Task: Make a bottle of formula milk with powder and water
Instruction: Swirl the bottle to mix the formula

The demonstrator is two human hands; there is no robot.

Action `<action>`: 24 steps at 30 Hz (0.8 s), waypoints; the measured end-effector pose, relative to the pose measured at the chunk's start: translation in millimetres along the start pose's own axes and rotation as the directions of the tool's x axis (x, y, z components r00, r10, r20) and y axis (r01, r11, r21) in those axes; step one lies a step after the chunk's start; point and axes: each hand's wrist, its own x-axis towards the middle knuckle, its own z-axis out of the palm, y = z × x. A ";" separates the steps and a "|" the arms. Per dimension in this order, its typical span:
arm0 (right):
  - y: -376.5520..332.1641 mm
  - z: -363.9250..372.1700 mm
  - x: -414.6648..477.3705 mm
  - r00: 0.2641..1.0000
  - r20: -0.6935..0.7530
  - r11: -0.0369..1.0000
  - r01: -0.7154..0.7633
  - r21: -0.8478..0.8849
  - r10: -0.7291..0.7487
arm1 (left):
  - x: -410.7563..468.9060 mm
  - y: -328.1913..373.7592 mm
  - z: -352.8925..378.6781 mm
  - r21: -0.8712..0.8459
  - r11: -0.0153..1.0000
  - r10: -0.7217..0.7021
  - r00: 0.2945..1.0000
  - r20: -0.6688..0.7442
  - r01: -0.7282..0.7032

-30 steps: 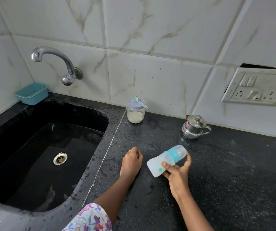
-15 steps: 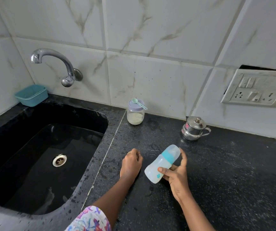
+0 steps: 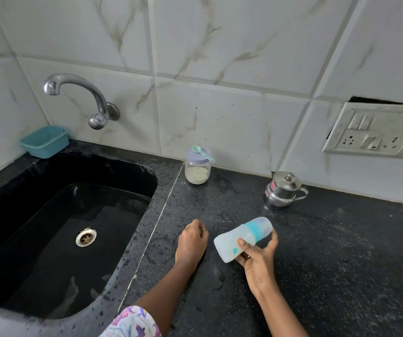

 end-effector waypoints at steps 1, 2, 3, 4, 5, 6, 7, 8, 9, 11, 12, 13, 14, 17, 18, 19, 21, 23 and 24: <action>-1.0 0.6 -1.8 1.000 0.020 0.999 -0.002 -0.039 0.003 | 0.0 -0.2 0.2 -0.003 1.000 0.001 1.000 0.000 -0.001; -2.4 1.1 -2.5 1.000 0.030 0.998 0.000 -0.057 0.001 | 0.0 -0.5 0.5 -0.008 1.000 0.000 1.000 0.000 0.000; -3.6 1.7 -2.4 1.000 0.021 0.999 0.005 -0.040 -0.004 | 0.0 -0.4 0.5 -0.011 1.000 -0.001 1.000 0.002 0.001; -4.0 1.3 -0.9 1.000 -0.008 1.000 0.010 0.005 -0.010 | 0.0 0.1 0.3 -0.010 1.000 0.001 1.000 0.005 -0.001; -3.8 1.3 0.8 0.999 -0.040 0.998 0.011 0.058 -0.009 | -0.2 0.0 -0.1 -0.006 1.000 0.003 1.000 0.007 -0.003; -3.9 1.7 1.7 0.998 -0.057 0.995 0.013 0.096 -0.007 | -0.1 0.1 -0.2 -0.003 1.000 0.007 1.000 0.006 -0.007; -3.8 1.7 2.0 0.998 -0.058 0.995 0.010 0.100 -0.004 | -0.1 0.0 -0.4 -0.001 1.000 0.009 1.000 0.003 -0.009; -3.4 1.1 1.6 0.999 -0.044 0.998 0.002 0.071 0.001 | -0.4 0.1 -0.4 0.002 1.000 0.010 1.000 0.002 -0.010; -4.2 0.9 0.2 1.000 -0.022 1.000 -0.001 0.021 0.001 | -0.2 0.3 -0.5 0.004 1.000 0.012 1.000 -0.001 -0.012; -7.1 2.1 -2.5 1.000 0.003 0.999 0.004 -0.035 -0.004 | -0.5 0.3 -0.5 0.006 1.000 0.014 1.000 -0.001 -0.014; -7.7 2.0 -1.5 1.000 -0.008 1.000 0.010 -0.011 -0.010 | -0.6 0.4 -0.8 0.005 1.000 0.014 1.000 0.000 -0.014; -7.8 1.5 0.3 0.999 -0.032 0.999 0.016 0.039 -0.015 | -0.7 0.5 -0.9 0.004 1.000 0.014 1.000 0.003 -0.014; -8.0 1.8 1.7 0.999 -0.051 0.996 0.020 0.088 -0.016 | -0.4 0.8 -0.9 0.001 1.000 0.015 1.000 0.005 -0.015; -6.9 1.5 2.0 0.999 -0.034 0.997 0.007 0.076 -0.005 | -0.4 0.7 -0.9 -0.002 1.000 0.017 1.000 0.007 -0.017; -6.9 1.7 0.4 1.000 -0.012 0.999 0.005 0.034 -0.005 | -0.7 0.7 -1.1 -0.001 1.000 0.017 1.000 0.006 -0.017; -7.3 1.5 -0.7 1.000 0.001 1.000 0.007 0.012 -0.007 | -0.7 0.5 -1.0 -0.003 1.000 0.018 1.000 0.006 -0.018; -7.0 0.2 0.1 1.000 -0.018 0.998 0.016 0.059 -0.015 | -0.8 0.6 -1.1 -0.004 1.000 0.020 1.000 0.007 -0.020; -5.9 0.0 1.9 0.999 -0.052 0.993 0.021 0.118 -0.015 | -0.8 0.8 -1.2 0.000 1.000 0.016 1.000 0.007 -0.016; -5.4 0.5 2.2 0.999 -0.053 0.994 0.016 0.108 -0.010 | -0.6 0.9 -1.3 0.003 1.000 0.011 1.000 0.006 -0.011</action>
